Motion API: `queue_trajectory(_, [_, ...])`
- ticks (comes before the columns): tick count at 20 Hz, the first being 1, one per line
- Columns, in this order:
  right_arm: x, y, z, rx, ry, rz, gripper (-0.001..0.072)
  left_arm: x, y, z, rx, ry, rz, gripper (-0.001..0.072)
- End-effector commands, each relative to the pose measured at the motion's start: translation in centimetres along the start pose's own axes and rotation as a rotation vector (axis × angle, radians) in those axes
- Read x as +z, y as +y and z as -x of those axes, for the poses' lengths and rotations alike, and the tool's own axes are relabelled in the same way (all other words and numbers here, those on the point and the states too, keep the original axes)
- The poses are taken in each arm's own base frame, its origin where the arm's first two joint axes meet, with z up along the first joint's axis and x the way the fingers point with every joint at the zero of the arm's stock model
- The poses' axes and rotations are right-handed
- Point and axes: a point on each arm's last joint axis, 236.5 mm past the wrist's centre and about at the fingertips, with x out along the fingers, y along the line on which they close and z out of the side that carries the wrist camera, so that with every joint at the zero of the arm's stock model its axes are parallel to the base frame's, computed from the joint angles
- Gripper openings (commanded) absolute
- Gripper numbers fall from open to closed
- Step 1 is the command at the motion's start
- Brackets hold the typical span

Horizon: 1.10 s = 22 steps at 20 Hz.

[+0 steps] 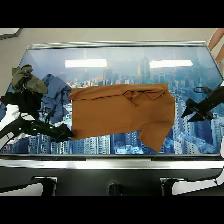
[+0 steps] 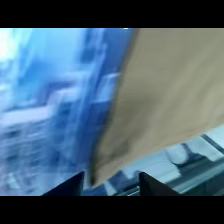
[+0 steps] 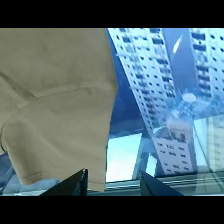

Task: Fold the shirts.

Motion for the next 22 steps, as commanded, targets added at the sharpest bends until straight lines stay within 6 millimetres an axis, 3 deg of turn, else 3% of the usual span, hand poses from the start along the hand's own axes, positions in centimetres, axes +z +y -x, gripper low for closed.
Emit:
queue_trajectory(1, [0.5, -0.2, -0.8, -0.001, -0.019, 0.021, 0.0438, 1.2, 0.1, -1.9, 0.025, -0.050, 0.000, 0.0276])
queue_trajectory(3, [0.3, -0.5, -2.1, -0.001, -0.003, 0.035, 0.0441, 2.1, 0.0, -2.1, 0.041, -0.088, 0.007, 0.0047])
queue_trajectory(4, [0.4, -0.5, -3.0, 0.010, -0.002, 0.044, 0.0441, 2.4, 0.0, -2.1, 0.045, -0.102, 0.003, 0.0028])
queue_trajectory(7, [1.1, 1.3, -5.4, 0.110, -0.035, 0.074, 0.0443, 2.4, 0.0, -2.1, 0.045, -0.102, -0.002, 0.0028])
queue_trajectory(14, [3.1, 1.5, -9.8, 0.167, -0.036, 0.015, 0.0412, 2.6, -0.9, -1.1, 0.041, -0.137, -0.040, 0.0028])
queue_trajectory(16, [3.4, 1.6, -10.7, 0.161, -0.031, -0.017, 0.0344, 2.6, -0.9, -1.0, 0.040, -0.139, -0.042, 0.0028])
queue_trajectory(17, [3.8, 1.9, -10.8, 0.159, -0.046, -0.032, 0.0212, 2.6, -0.9, -1.0, 0.041, -0.139, -0.042, 0.0028])
queue_trajectory(18, [4.2, 2.1, -10.7, 0.158, -0.065, -0.045, 0.0033, 2.6, -0.9, -1.0, 0.040, -0.139, -0.042, 0.0028])
queue_trajectory(20, [4.3, 3.4, -8.9, 0.166, -0.103, 0.008, 0.0035, 3.1, -2.0, 0.1, 0.029, -0.147, -0.083, 0.0026])
queue_trajectory(21, [4.6, 4.1, -6.8, 0.167, -0.149, 0.054, 0.0035, 4.1, -3.3, 1.7, 0.023, -0.185, -0.129, 0.0025])
queue_trajectory(22, [5.3, 5.2, -3.3, 0.175, -0.238, 0.106, 0.0035, 5.8, -5.4, 4.5, 0.021, -0.267, -0.194, 0.0024])
